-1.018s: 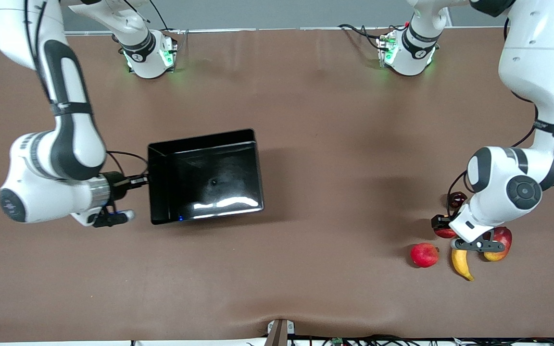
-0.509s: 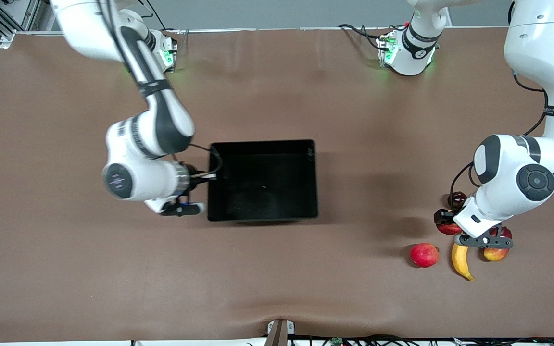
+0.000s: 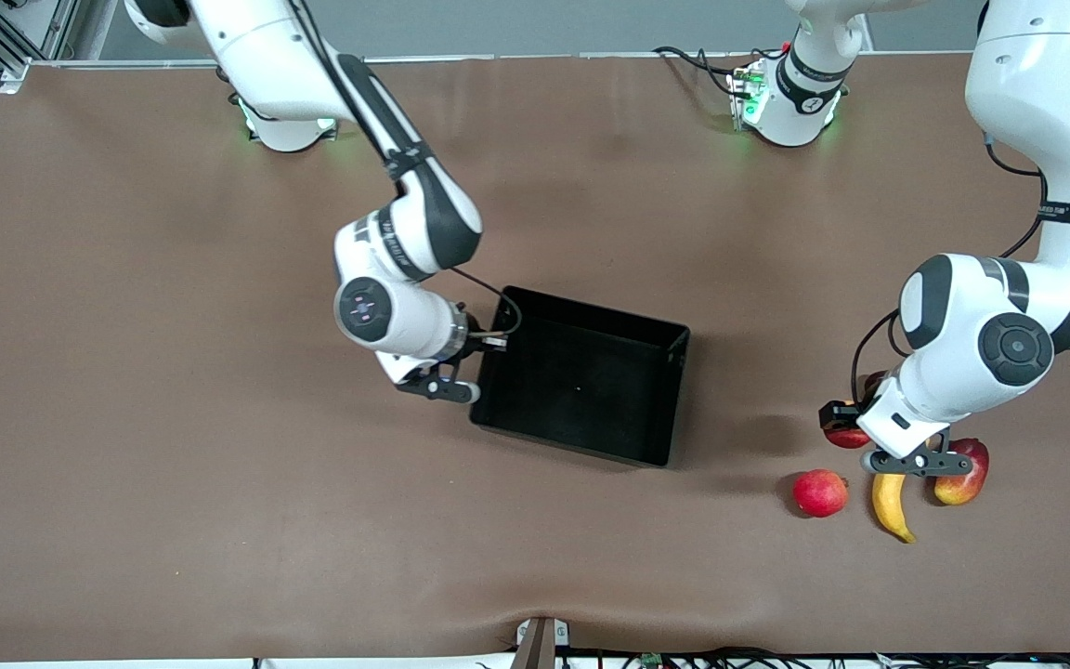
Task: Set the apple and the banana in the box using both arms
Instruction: 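Lift the apple with the left gripper while the right gripper withdraws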
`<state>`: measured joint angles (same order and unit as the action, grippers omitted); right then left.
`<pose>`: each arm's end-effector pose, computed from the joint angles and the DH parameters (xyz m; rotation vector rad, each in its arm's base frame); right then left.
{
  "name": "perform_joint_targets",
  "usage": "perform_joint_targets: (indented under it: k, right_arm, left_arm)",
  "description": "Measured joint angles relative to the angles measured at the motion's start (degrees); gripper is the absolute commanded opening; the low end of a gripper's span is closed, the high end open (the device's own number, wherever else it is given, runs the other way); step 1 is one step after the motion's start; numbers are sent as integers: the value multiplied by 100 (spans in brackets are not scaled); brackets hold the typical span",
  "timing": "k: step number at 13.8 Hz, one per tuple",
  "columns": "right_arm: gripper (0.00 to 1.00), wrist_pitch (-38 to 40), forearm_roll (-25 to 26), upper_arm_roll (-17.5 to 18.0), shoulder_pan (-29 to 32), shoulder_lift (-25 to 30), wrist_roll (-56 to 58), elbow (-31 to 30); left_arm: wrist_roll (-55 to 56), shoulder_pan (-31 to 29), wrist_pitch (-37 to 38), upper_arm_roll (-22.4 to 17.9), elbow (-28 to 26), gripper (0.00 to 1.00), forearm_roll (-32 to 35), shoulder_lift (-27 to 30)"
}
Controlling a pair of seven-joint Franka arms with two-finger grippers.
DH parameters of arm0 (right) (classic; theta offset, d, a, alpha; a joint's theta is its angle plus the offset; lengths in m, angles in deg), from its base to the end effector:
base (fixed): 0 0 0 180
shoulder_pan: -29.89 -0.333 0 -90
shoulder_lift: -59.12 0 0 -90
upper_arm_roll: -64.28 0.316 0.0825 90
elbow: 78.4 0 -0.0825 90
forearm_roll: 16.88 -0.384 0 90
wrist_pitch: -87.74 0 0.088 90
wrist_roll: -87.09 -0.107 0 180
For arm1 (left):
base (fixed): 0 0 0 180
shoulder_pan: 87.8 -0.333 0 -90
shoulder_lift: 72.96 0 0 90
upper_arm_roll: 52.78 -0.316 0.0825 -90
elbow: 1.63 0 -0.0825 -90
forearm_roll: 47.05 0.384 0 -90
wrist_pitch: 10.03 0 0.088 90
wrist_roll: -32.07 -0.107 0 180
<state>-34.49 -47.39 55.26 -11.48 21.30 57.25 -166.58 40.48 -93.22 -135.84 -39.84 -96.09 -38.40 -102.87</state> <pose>0.5722 0.4084 0.2678 -2.8372 0.3212 0.3173 0.6805 -0.0658 0.3197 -3.1333 0.0613 -0.0659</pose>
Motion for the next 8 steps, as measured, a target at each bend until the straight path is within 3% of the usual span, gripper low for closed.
perform_joint_targets:
  k: [5,8]
  right_arm:
    - [100,-44,-9,-78,-88,-42,-25,203]
    - [100,881,84,-343,137,84,-3,741]
  left_arm:
    - [533,3,290,295,91,0,0,169]
    - [941,7,358,546,115,0,0,294]
